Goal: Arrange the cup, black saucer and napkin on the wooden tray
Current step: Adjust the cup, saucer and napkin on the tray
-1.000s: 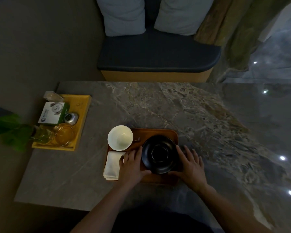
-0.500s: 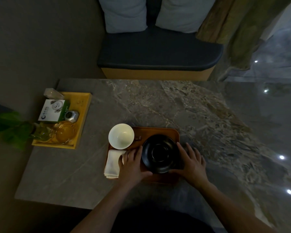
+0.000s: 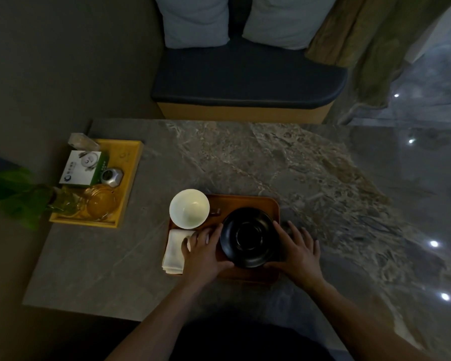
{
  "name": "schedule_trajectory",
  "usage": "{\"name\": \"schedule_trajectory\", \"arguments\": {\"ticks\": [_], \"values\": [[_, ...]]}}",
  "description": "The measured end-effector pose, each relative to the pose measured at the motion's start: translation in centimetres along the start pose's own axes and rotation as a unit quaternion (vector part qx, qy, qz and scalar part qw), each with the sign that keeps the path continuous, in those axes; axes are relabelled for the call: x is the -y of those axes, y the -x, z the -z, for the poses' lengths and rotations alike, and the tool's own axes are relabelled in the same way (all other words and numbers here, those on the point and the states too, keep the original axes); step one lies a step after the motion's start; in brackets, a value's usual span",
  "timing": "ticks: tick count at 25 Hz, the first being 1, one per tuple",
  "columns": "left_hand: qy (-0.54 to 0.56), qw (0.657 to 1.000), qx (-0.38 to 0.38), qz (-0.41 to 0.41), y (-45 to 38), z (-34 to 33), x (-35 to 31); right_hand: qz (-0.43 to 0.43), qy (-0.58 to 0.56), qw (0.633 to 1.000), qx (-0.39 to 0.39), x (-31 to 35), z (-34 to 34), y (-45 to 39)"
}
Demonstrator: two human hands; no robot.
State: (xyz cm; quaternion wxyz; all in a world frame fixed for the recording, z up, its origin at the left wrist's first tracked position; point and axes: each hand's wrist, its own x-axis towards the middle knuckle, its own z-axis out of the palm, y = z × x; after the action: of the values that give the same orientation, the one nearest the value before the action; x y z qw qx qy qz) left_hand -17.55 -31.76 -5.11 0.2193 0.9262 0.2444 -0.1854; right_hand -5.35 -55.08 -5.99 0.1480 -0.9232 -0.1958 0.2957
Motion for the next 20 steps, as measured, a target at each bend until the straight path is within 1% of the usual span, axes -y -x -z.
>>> {"name": "schedule_trajectory", "arguments": {"ticks": [7, 20], "values": [[-0.002, 1.000, 0.006, -0.001, -0.01, 0.49, -0.05, -0.013, -0.004, 1.000, -0.016, 0.33, -0.60, 0.40], [0.007, 1.000, 0.008, 0.010, -0.13, -0.04, 0.11, -0.012, -0.013, 1.000, -0.004, 0.32, -0.52, 0.41]]}}
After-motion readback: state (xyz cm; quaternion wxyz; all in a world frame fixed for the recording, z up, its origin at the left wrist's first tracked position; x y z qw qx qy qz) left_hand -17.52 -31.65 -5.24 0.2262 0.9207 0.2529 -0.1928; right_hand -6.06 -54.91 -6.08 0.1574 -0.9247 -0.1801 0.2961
